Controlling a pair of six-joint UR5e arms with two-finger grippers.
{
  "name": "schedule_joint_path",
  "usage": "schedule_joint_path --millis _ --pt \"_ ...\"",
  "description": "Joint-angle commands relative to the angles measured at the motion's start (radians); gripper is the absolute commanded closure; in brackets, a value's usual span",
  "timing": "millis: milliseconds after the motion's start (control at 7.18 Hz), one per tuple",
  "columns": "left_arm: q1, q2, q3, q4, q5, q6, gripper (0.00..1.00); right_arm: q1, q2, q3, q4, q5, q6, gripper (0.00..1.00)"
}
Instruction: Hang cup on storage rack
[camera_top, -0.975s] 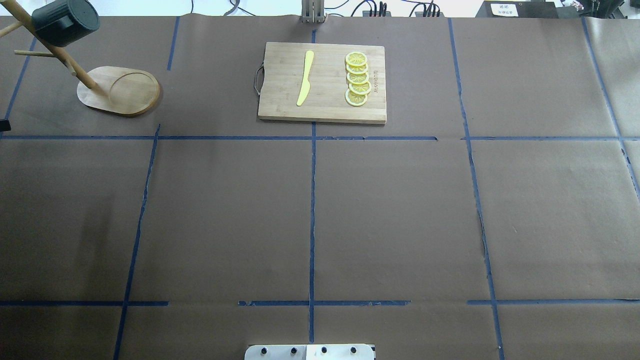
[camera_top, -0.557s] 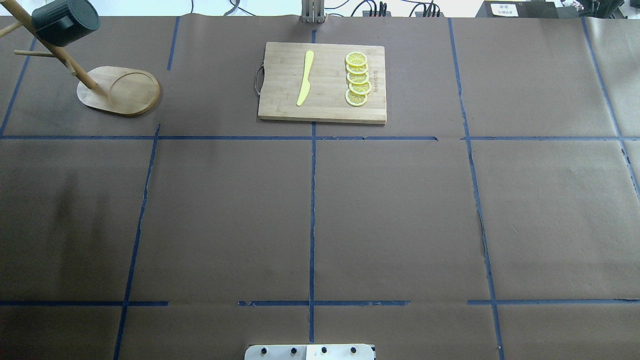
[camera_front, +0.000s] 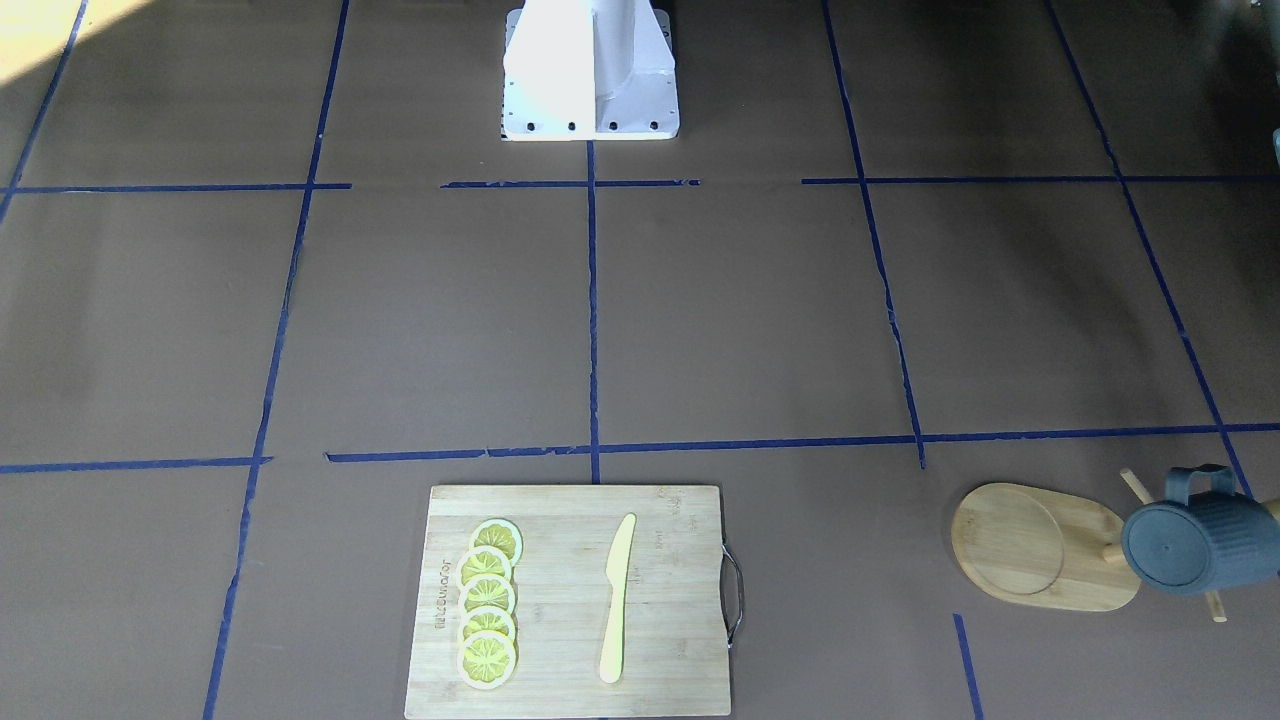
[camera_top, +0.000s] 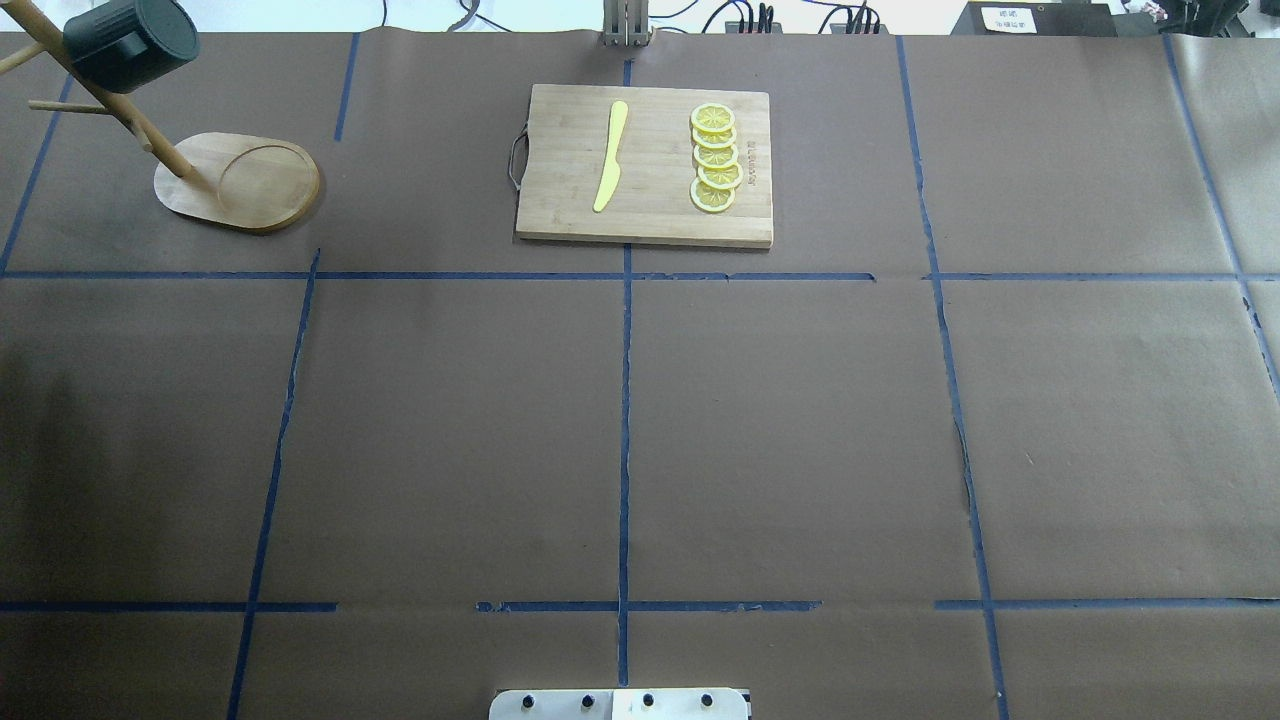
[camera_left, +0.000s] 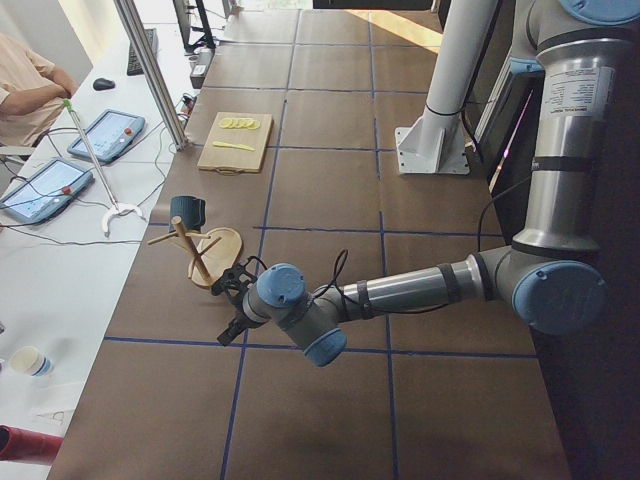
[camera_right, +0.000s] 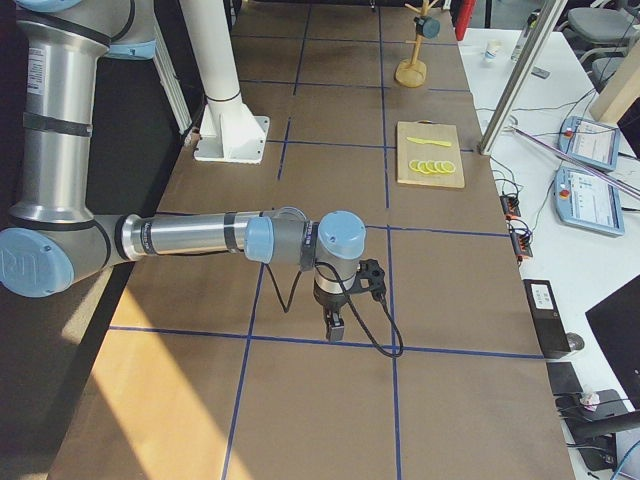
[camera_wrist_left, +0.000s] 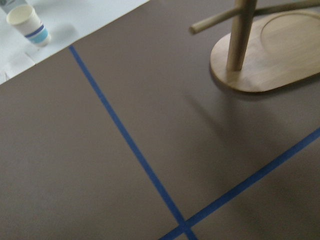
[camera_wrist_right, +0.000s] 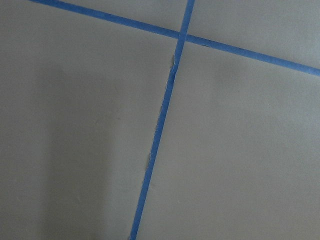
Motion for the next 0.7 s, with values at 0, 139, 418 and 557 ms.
schedule_joint_path --millis 0,139,418,557 --pt "-0.023 -0.006 -0.025 0.332 0.063 0.058 0.00 0.000 -0.002 0.000 0.000 0.000 0.000 0.00" --pt "-0.040 -0.008 -0.131 0.598 0.062 0.052 0.00 0.000 -0.002 0.001 0.000 0.000 0.000 0.00" --pt "-0.078 0.035 -0.229 0.808 -0.065 0.049 0.00 0.000 -0.003 0.001 0.000 0.000 0.000 0.00" --pt "-0.081 0.069 -0.235 0.814 -0.169 0.044 0.00 0.000 -0.003 0.001 0.000 0.000 0.000 0.00"
